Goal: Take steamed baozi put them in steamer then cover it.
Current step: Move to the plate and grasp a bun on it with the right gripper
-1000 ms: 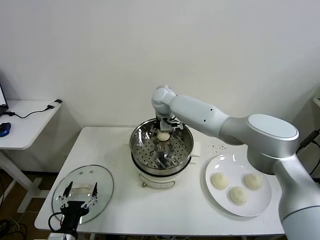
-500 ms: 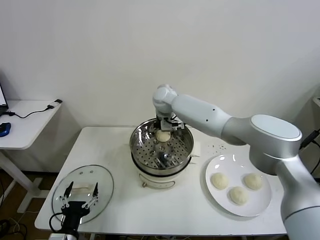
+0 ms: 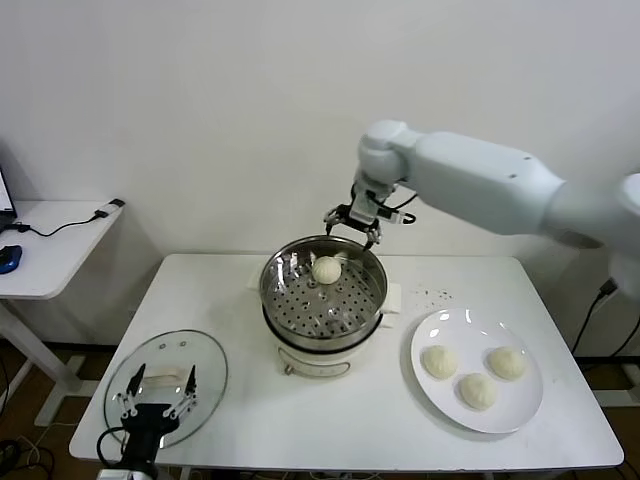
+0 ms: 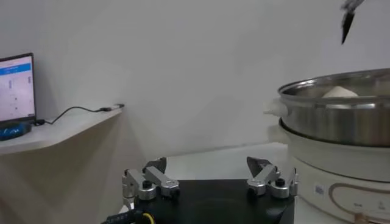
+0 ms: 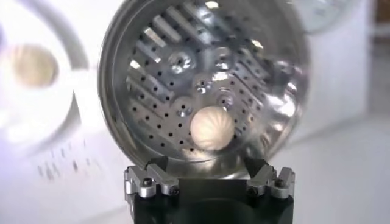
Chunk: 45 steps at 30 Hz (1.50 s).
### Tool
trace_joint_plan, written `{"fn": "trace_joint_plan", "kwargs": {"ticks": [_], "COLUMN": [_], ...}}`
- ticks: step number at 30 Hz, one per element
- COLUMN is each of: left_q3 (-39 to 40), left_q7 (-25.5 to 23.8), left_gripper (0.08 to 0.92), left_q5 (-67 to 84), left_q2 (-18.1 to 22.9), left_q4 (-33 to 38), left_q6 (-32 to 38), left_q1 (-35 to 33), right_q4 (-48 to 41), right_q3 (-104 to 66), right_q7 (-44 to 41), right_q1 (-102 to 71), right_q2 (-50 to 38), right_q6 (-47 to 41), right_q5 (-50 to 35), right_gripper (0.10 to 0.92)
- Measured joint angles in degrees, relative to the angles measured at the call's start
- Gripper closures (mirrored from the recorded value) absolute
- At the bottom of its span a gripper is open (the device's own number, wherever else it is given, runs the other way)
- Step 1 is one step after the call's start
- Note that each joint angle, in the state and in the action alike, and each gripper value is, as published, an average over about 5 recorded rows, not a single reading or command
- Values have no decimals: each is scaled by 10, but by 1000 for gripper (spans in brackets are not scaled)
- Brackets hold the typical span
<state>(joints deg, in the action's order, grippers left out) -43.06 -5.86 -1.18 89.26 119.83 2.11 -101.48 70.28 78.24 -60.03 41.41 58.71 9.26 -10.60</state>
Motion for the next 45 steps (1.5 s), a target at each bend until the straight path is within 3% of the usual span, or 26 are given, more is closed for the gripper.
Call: {"fn": "trace_joint_plan", "kwargs": {"ticks": [10,21,30,45], "left_q3": [-2,0,-1,-3], "left_q7": [3,5,5,6], "left_gripper": [177,177,177,177], "left_q5": [2,2,2,2], "left_q2": [1,1,1,5], "left_q4": [6,6,8,-3], "left_q6": [4,8,8,10], "left_q1": [-14,-23,-28,-29], "right_q4": [91,140,118,48], "right_q3": [43,-4,-76,-139], "right_q7": [33,20,17,23], "right_q1": [0,-125,-245,-341], "right_q2": [-154,-259,-268,-208], "right_q6": [-202,-293,-309,-316], "right_q5": [-135,-123,-68,-28], "right_gripper": [203,203,203,203]}}
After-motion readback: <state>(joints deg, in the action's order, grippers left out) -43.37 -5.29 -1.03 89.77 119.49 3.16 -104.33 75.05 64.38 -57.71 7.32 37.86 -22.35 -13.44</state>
